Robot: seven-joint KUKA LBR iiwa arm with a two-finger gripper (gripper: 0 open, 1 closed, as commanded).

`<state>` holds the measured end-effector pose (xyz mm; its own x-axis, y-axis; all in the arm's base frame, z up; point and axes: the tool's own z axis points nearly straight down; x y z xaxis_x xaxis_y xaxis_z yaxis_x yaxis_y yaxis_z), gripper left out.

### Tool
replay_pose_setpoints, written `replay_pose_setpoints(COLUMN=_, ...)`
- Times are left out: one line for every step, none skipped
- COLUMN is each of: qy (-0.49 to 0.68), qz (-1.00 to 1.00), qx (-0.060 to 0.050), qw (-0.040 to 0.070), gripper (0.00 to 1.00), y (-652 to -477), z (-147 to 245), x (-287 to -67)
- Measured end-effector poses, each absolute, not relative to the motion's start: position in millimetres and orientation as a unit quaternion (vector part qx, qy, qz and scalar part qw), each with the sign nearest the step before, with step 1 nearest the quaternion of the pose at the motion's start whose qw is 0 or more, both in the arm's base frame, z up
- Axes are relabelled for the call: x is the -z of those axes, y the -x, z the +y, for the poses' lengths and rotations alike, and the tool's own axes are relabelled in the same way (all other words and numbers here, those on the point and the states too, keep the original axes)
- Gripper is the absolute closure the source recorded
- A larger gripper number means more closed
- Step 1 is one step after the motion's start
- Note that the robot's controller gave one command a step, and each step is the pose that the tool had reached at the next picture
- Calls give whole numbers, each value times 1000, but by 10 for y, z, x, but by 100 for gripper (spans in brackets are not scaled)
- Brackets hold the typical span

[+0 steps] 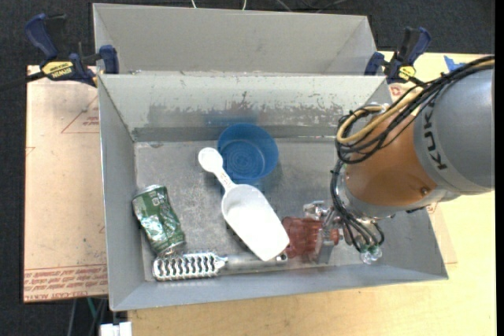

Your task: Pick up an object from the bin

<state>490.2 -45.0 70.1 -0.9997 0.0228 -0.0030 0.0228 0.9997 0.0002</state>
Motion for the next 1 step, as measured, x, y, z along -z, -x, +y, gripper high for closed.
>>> replay_pose_setpoints(qy=-11, qz=1000, qx=-1, qw=1, gripper=100, y=-4898, z=-441, x=-1224)
